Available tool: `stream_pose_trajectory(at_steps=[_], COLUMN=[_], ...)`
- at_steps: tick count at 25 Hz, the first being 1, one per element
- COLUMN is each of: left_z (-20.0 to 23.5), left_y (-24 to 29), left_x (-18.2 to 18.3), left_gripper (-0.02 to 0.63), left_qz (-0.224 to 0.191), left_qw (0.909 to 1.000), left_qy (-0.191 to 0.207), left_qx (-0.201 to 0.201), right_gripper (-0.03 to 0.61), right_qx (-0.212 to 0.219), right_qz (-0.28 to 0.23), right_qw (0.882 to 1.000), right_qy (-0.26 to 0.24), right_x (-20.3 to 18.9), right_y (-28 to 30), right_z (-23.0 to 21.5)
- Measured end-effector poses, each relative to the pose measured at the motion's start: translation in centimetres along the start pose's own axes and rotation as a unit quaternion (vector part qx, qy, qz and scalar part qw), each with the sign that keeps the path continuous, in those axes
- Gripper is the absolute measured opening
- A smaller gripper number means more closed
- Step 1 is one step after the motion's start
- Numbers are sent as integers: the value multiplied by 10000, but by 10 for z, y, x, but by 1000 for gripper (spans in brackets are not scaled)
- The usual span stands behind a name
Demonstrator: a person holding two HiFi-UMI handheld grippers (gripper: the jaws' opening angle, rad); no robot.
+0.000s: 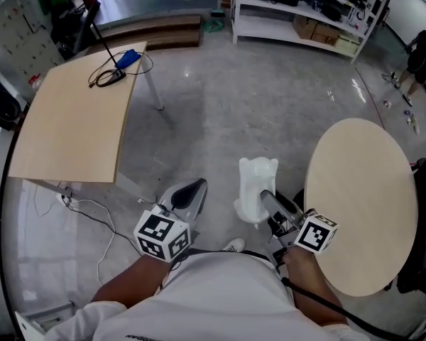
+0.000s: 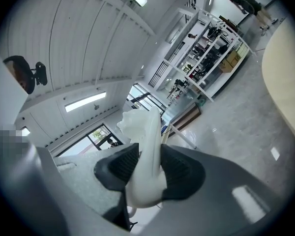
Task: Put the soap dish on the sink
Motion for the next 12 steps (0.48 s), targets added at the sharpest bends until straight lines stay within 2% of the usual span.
stream_pose_trajectory(at_steps=[4, 12], left_z=[-2, 26], left_y=[-37, -124], left_x=[-11, -43], left_gripper=[9, 9], left_qz=[-53, -134], left_qw=[9996, 9937], left_qy=[-119, -466], left_qx=[270, 1012], right_gripper=[143, 143], right_qx=[139, 460], right_qz=[288, 766], right_qw=[9995, 9960], right_qy=[29, 62], right_x=[-20, -72], right_y=[2, 19], right_z=[15, 60])
Point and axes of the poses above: the fingertips, and each gripper's own axes: y forward along the fingers, z to its left, x out of its top, the point moved 3 cm from there along -y, backward along the fingers, and after that the axes turned 5 degrees about -y, right-handed, at the moved point
